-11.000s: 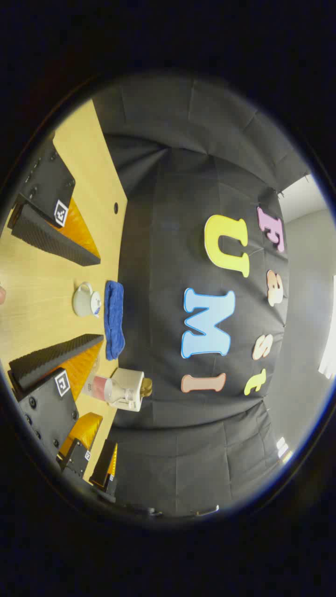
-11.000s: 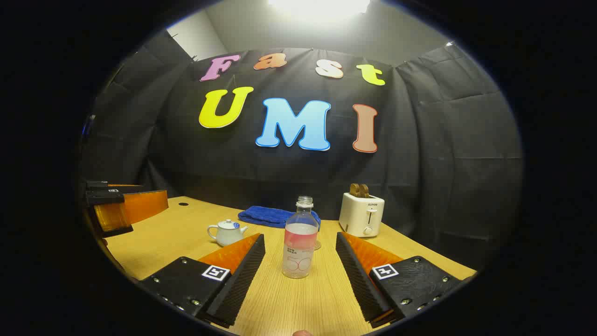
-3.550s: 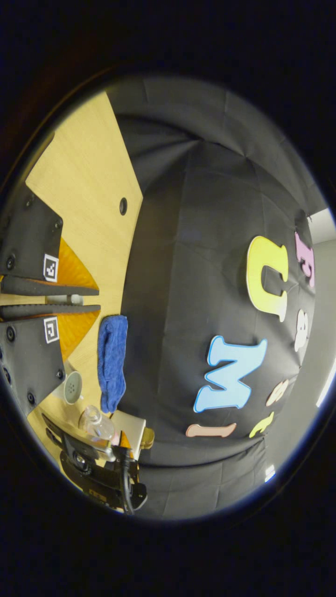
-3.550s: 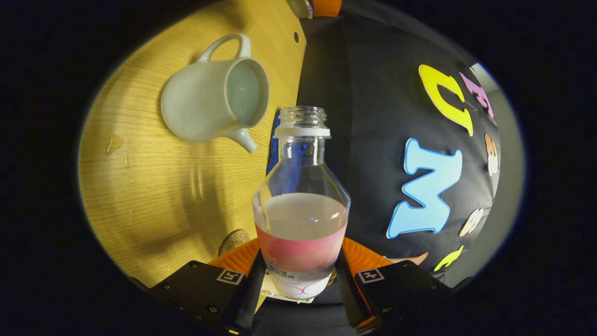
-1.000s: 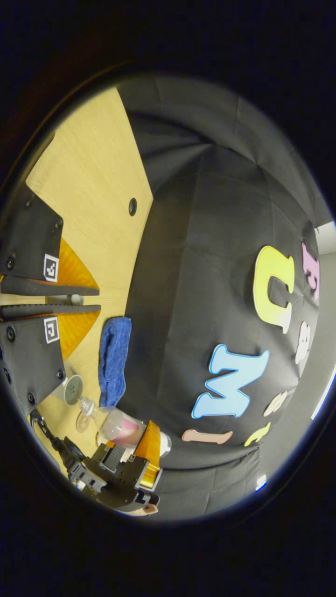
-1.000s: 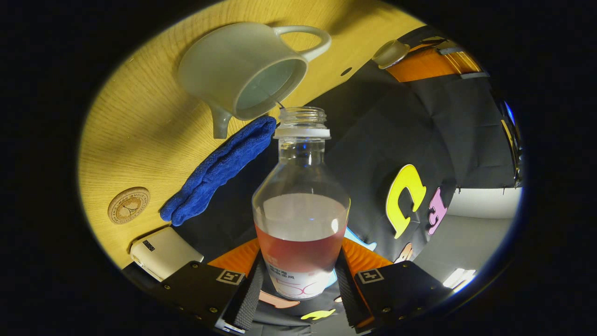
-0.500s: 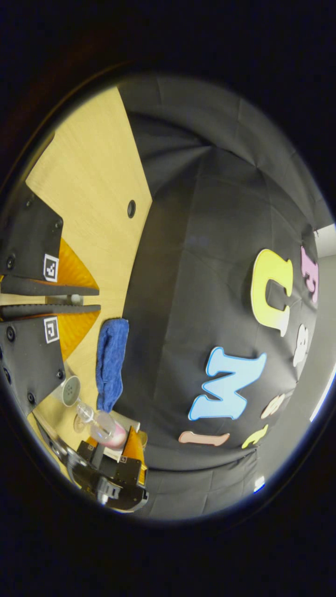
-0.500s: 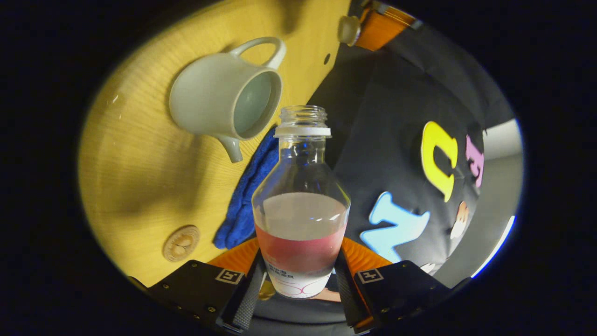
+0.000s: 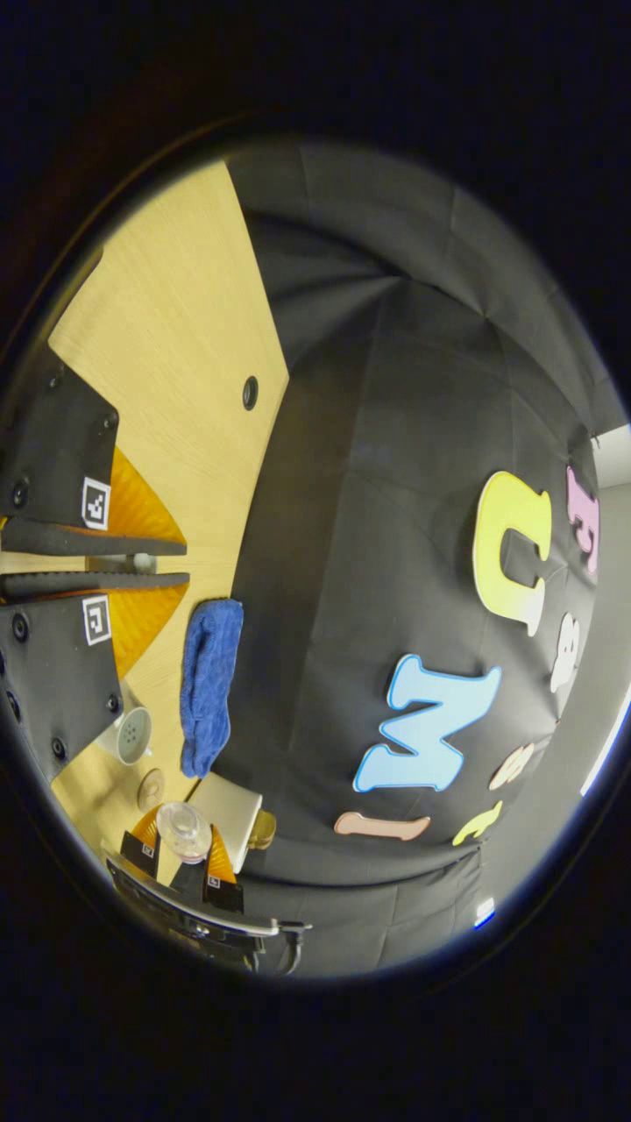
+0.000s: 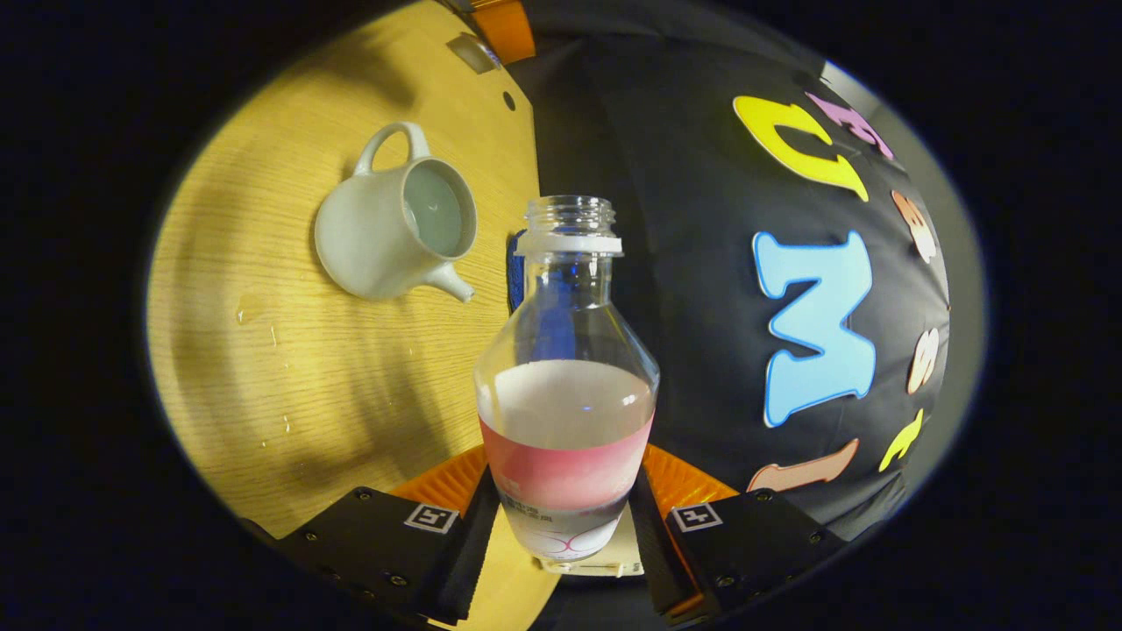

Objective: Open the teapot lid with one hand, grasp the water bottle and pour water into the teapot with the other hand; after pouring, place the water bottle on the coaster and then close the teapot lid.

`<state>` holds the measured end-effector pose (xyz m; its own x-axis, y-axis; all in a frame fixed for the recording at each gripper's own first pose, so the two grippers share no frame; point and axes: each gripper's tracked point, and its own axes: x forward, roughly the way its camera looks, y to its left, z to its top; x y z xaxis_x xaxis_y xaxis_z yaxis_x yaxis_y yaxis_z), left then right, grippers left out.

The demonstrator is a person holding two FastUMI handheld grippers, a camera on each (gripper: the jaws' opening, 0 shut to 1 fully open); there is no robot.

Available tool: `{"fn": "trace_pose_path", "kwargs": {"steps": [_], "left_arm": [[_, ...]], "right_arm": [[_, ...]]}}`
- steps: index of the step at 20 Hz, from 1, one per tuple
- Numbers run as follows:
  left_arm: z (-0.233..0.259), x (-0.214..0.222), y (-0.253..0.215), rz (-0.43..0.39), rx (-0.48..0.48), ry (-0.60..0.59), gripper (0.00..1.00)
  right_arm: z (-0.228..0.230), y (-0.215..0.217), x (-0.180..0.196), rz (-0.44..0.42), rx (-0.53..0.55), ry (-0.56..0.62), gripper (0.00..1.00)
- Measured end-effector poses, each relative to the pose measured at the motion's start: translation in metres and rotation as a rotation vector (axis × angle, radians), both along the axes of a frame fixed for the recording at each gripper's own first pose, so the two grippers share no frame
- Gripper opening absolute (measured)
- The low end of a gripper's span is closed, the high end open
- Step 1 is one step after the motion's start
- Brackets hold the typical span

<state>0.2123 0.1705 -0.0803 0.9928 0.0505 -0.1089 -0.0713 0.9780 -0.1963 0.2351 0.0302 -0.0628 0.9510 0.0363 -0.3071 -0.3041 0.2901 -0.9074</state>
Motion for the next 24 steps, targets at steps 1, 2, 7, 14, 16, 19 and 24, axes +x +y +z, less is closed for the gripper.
{"fn": "trace_pose_path", "kwargs": {"steps": [1,2,7,14,16,19,24], "left_arm": [[-0.001,0.0,0.0,-0.002,-0.001,0.003,0.14],[-0.002,0.001,0.0,-0.003,-0.002,0.006,0.14],[-0.003,0.0,-0.001,-0.006,0.001,0.01,0.14],[-0.002,-0.001,-0.002,-0.017,0.015,0.004,0.14],[-0.003,0.0,-0.003,-0.022,0.018,0.006,0.13],[-0.005,0.001,-0.006,-0.032,0.027,0.014,0.13],[-0.003,0.002,-0.008,-0.045,0.044,0.015,0.13]], "right_arm": [[-0.005,-0.003,-0.003,-0.019,0.073,0.02,0.73],[-0.008,-0.005,-0.005,-0.043,0.156,0.044,0.73],[-0.02,-0.032,-0.017,-0.171,0.57,0.106,0.74],[-0.031,-0.053,-0.032,-0.279,0.939,0.131,0.74],[-0.032,-0.057,-0.03,-0.296,1.02,0.112,0.74],[-0.027,-0.056,-0.024,-0.314,1.136,0.105,0.74],[-0.01,-0.06,0.006,-0.317,1.262,0.035,0.73]]}}
